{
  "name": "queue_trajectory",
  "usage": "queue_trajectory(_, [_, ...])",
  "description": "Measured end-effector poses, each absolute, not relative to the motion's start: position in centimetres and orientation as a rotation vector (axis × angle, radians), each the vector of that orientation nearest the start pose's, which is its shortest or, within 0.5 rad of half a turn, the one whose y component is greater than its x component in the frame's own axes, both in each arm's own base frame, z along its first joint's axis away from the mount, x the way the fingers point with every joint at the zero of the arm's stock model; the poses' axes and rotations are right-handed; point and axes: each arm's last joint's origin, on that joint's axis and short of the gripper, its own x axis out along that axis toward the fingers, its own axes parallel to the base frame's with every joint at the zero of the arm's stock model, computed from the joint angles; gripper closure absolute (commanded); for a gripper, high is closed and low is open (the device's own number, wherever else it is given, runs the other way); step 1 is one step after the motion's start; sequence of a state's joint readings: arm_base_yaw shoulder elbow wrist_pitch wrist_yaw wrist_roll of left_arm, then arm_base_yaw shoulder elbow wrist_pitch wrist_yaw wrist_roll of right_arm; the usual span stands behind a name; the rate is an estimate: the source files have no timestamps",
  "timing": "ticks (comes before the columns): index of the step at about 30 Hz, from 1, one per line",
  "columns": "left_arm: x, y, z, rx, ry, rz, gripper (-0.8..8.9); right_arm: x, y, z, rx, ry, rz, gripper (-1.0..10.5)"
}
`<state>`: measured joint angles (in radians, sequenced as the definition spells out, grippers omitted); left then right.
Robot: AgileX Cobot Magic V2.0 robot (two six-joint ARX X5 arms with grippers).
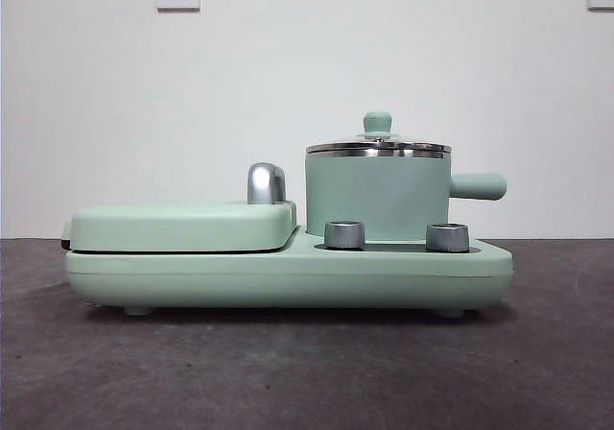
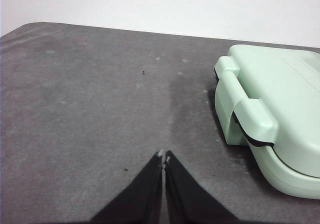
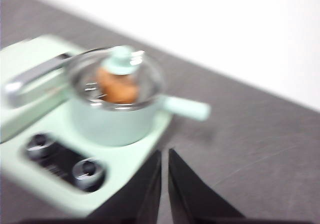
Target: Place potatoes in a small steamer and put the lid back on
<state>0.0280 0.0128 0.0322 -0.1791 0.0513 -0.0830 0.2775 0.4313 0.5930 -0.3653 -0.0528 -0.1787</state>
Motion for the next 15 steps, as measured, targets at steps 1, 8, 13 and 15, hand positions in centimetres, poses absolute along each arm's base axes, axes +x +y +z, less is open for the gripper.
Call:
queue_trajectory(1, [9.5, 0.1, 15.6, -0.089, 0.160, -0.017, 8.06, 10.0, 2.7, 27.4, -0.193, 0.132, 0.316, 9.3])
queue_trajectory(8, [9.5, 0.1, 15.6, -0.090, 0.160, -0.017, 8.06, 9.2, 1.4, 16.5, -0.180, 0.127, 0.202, 9.3])
queue_trajectory(13, [9.5, 0.1, 15.6, -0.090, 0.160, -0.017, 8.06, 9.5, 1.1, 15.8, -0.177, 0.099, 0.155, 9.3])
queue_trajectory(15, [9.5, 0.1, 15.6, -0.090, 0.160, -0.017, 8.06, 9.5, 1.1, 15.5, -0.175, 0.118, 0.153, 9.3])
